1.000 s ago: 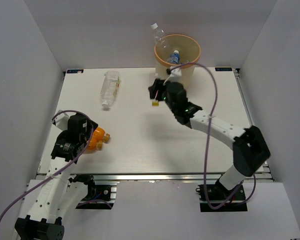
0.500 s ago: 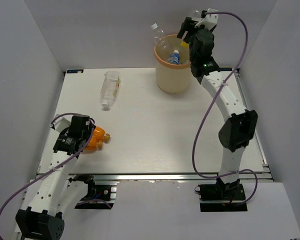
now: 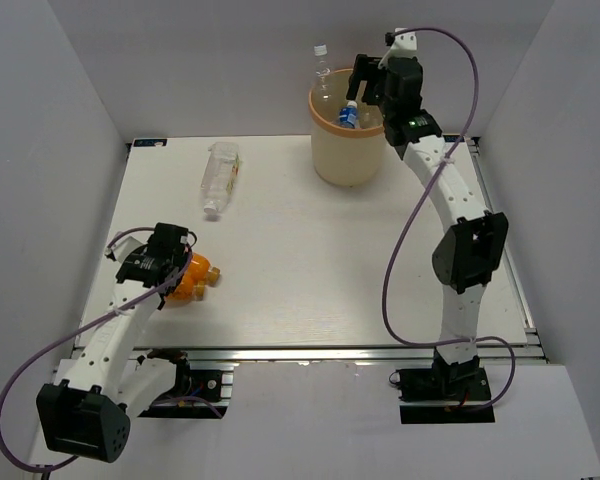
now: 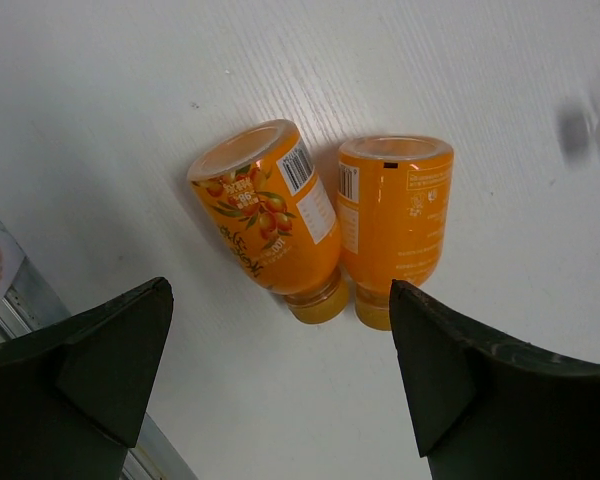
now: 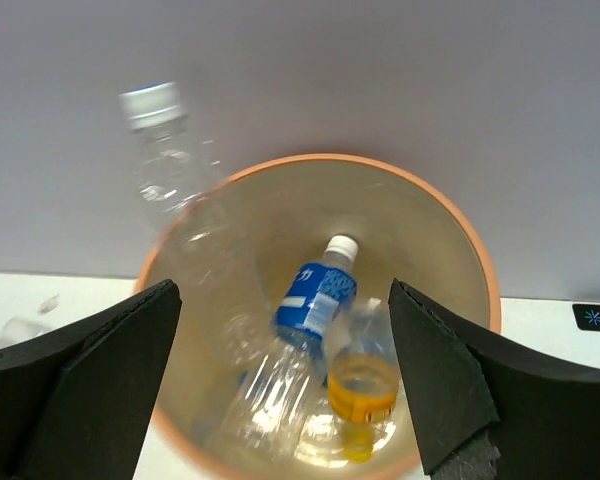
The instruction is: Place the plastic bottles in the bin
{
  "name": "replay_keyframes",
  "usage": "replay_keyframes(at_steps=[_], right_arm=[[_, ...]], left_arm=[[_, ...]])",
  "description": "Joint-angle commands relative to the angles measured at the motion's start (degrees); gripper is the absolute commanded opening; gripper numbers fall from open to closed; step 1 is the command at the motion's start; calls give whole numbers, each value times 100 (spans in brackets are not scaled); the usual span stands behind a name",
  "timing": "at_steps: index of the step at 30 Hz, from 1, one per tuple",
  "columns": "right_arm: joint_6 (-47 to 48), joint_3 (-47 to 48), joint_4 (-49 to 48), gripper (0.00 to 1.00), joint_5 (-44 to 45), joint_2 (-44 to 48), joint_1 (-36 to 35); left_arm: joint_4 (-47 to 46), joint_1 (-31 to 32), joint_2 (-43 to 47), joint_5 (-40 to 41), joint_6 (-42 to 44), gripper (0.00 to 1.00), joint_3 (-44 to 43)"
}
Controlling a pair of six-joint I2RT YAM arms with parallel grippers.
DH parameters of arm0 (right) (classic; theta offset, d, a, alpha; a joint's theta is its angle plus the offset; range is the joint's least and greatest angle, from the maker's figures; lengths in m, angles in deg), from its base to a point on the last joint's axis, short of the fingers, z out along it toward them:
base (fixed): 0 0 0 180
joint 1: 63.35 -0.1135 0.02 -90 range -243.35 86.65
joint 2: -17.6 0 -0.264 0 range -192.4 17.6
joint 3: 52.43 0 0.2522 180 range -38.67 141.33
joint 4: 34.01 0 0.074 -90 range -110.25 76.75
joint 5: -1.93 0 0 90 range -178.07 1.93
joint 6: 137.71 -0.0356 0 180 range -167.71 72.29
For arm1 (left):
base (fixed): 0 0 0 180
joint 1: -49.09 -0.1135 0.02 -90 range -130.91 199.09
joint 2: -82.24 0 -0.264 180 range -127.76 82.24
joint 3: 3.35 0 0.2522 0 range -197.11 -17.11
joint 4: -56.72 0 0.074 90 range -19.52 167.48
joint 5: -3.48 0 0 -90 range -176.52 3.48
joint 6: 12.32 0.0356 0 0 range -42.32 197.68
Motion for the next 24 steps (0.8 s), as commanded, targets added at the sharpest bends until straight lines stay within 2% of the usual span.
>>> replay_keyframes(at_steps=[1,6,10,18,24], right_arm=[[38,-375,-185,89,-481,1023,-5],[-23,-1676,-352,89,-841,1982,-5],[-41,-3264,-940,89,-1044,2993,-5],[-234,-4656,-1222,89,-913,3968,56],[-401,-5360,-1311,89,-912,4400,153]], left_arm=[[82,-15,-98,289,-252,98,-41],[4,-94,-283,447,-507,98,108],[-488,-226,-423,316,-332,98,319],[-893,-595,-1415,-97,-121,98,398],[-920,-657,-1505,25,-323,94,478]])
